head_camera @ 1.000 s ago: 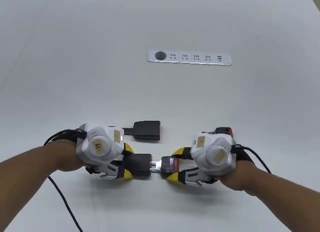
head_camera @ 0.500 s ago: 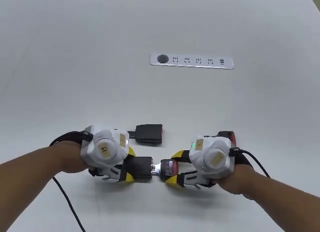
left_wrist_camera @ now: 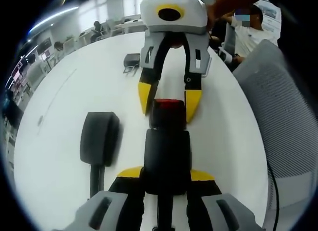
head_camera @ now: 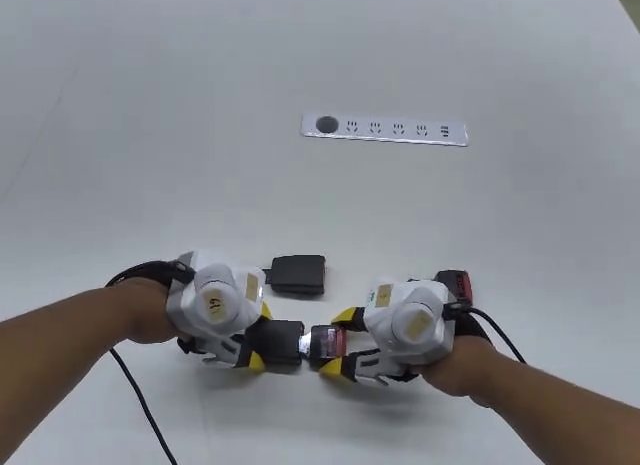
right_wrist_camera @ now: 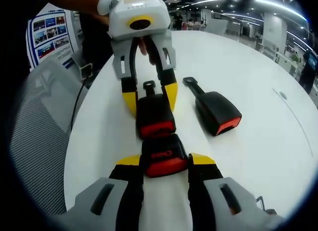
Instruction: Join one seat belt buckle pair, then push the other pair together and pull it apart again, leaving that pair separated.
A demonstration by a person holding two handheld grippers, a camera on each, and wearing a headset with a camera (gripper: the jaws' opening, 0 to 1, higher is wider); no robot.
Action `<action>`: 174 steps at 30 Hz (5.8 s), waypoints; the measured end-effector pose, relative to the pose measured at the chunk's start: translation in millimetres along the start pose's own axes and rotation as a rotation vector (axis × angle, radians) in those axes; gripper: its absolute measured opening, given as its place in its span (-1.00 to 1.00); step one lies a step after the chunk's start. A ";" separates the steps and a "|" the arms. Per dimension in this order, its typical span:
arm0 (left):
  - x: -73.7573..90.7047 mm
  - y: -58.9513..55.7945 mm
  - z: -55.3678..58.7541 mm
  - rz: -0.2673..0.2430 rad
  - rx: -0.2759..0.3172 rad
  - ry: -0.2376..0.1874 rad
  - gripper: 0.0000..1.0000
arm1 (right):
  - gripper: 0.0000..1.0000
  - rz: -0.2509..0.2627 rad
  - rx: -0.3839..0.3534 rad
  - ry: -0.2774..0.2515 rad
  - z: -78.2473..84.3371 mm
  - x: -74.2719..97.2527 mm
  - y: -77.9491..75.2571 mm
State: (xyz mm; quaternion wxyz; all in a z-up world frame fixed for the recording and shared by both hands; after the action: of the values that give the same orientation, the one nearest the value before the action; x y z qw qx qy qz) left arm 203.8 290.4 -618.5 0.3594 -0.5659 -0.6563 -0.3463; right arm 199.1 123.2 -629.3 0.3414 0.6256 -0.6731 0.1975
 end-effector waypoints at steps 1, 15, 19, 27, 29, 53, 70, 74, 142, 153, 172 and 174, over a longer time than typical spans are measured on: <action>1.1 -0.9 1.2 0.005 -0.008 0.016 -0.34 | -0.33 -0.004 -0.010 0.003 -1.6 -1.3 1.6; 1.7 -1.3 2.2 0.006 -0.004 0.002 -0.34 | -0.33 0.010 0.016 -0.010 -1.9 3.5 2.3; 2.1 -2.3 4.8 0.004 0.008 -0.031 -0.34 | -0.33 0.009 0.032 -0.021 -0.4 4.3 3.7; 2.3 -2.1 10.0 0.001 0.000 -0.100 -0.34 | -0.34 -0.001 0.042 -0.067 9.3 2.4 0.5; 2.2 -1.4 12.4 0.004 0.006 -0.127 -0.34 | -0.34 -0.002 0.045 -0.075 10.1 2.6 1.3; 3.6 0.4 15.8 0.014 0.005 -0.207 -0.34 | -0.36 -0.005 0.076 -0.189 14.6 5.7 1.4; 5.1 -2.3 13.9 0.017 0.009 -0.220 -0.34 | -0.35 -0.009 0.051 -0.222 17.0 6.1 3.5; 4.8 -2.5 12.7 0.017 0.016 -0.207 -0.34 | -0.34 -0.008 0.042 -0.224 17.6 5.8 4.3; 15.2 61.8 -28.4 -0.188 0.107 -0.166 0.49 | 0.72 0.198 -0.108 -0.098 74.3 135.7 -83.9; -3.9 71.2 -27.7 -0.145 0.134 -0.164 0.42 | 0.58 0.149 -0.119 -0.049 91.9 128.6 -93.6; -16.5 81.6 -26.8 -0.067 0.084 -0.170 -0.15 | 0.02 0.074 -0.050 0.015 103.0 124.5 -104.1; -16.6 83.5 -26.7 -0.068 0.083 -0.173 -0.22 | -0.12 0.074 -0.037 0.026 103.7 125.7 -103.3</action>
State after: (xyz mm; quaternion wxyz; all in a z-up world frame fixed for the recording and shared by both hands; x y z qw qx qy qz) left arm 290.4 269.3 -615.5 0.3123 -0.5560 -0.7174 -0.2805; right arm 280.0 -52.0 -628.6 0.3542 0.5910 -0.6949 0.2057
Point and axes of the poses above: the centre of the closed fingertips' face, and the gripper's own axes: x roughly backward along the fingers, y roughly to its left, z roughly out of its underside, the point moved 9 cm from there along x, roughly backward along the fingers, and after that the axes turned 6 degrees about -z, right-handed, at the moved point
